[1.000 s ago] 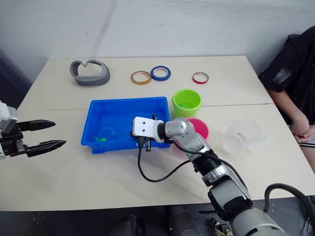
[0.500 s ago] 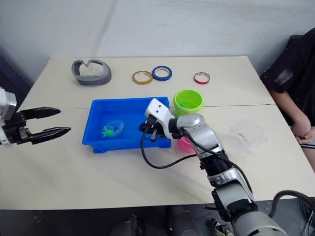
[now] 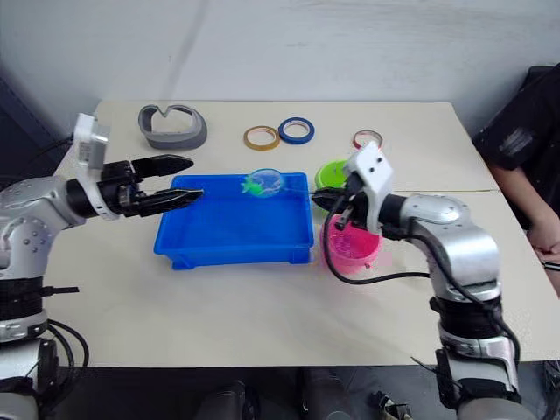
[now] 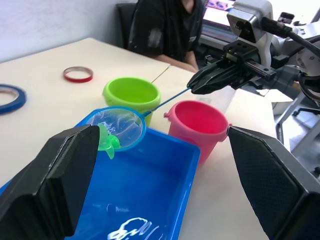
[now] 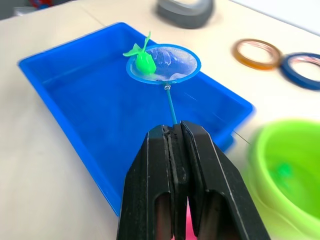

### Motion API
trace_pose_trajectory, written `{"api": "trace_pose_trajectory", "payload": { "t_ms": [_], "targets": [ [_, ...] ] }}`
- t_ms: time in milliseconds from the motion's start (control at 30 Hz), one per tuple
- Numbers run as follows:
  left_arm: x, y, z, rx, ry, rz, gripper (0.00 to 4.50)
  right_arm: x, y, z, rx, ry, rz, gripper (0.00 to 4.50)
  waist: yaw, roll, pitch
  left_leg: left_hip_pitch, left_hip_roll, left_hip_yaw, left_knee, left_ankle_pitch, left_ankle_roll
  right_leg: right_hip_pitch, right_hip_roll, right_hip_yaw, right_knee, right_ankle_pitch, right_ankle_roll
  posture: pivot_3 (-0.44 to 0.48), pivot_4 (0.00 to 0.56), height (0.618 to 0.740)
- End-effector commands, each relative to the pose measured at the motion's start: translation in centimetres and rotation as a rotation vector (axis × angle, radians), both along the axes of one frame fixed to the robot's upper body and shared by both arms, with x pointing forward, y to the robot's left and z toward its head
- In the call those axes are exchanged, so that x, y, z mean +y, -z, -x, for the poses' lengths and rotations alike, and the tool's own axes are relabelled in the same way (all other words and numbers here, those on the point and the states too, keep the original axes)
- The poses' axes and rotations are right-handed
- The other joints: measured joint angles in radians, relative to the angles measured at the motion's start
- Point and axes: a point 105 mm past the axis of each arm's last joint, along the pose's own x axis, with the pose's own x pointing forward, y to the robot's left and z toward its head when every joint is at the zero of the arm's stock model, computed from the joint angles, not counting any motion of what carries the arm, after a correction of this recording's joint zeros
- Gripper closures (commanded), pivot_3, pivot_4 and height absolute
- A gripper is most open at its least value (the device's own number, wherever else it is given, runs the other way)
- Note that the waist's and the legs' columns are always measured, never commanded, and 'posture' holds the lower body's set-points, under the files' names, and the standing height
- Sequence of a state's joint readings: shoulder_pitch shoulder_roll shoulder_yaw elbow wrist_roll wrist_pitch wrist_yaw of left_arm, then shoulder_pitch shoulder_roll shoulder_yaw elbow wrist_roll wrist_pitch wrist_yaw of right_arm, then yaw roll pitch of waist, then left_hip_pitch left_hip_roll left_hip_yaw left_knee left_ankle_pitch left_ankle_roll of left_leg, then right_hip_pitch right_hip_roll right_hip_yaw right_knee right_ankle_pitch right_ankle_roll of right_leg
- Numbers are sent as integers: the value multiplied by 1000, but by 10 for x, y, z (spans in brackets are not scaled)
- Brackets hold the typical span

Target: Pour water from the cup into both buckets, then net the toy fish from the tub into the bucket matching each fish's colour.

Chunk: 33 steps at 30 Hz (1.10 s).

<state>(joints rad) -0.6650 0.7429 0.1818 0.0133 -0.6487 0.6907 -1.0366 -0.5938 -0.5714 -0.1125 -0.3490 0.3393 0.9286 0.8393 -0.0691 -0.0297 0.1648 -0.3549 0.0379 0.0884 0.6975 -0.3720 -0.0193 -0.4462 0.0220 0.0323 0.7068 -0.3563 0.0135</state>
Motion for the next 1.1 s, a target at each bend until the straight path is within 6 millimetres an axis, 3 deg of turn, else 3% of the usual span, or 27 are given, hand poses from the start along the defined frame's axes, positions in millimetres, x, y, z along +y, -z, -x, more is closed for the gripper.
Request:
{"api": "trace_pose_trajectory", "payload": {
  "t_ms": [33, 267, 567, 733, 800, 967, 1100],
  "targets": [
    [-13, -9, -4, -64, 27, 3, 34, -25, -25, 8, -96, 81, 5, 4500, 0, 0, 0, 0, 0, 0, 0, 0, 0, 0, 0, 0, 0, 0, 0, 0, 150, 740],
    [-29, -6, -10, -80, 80, -7, 34, -76, -31, 3, -196, 277, 128, 4500, 2, 0, 0, 0, 0, 1, 0, 0, 0, 0, 0, 1, 0, 0, 0, 0, 150, 740],
    [-38, -6, -13, -96, 99, -3, 34, -94, -16, -14, -464, 296, 576, 4500, 11, 0, 0, 0, 0, 2, 0, 0, 0, 0, 1, 2, -1, 0, 0, 0, 150, 740],
    [-38, -4, -11, -92, 99, 0, 34, -83, -18, -19, -895, 102, 1126, 4500, 10, 2, 1, 0, 0, 2, 0, 0, 0, 0, 1, 2, -1, 0, 0, 0, 150, 740],
    [-35, -3, -11, -88, 91, -1, 34, -85, -13, -19, -976, 9, 1267, 4500, 9, 2, 1, 1, 0, 2, -1, 0, 0, 0, 1, 2, -1, 0, 0, 0, 150, 740],
    [-31, -2, -10, -87, 77, -6, 34, -86, -19, -16, -1128, -88, 1373, 4500, 10, 2, 1, 1, 0, 3, 0, 0, 0, 0, 2, 3, -1, 0, 0, 0, 150, 740],
    [-31, -3, -10, -87, 77, -9, 34, -96, -9, -14, -1102, -162, 1425, 4500, 11, 2, 1, 1, 0, 3, 0, 0, 0, 0, 2, 3, 0, 0, 0, 0, 150, 740]
  ]
}}
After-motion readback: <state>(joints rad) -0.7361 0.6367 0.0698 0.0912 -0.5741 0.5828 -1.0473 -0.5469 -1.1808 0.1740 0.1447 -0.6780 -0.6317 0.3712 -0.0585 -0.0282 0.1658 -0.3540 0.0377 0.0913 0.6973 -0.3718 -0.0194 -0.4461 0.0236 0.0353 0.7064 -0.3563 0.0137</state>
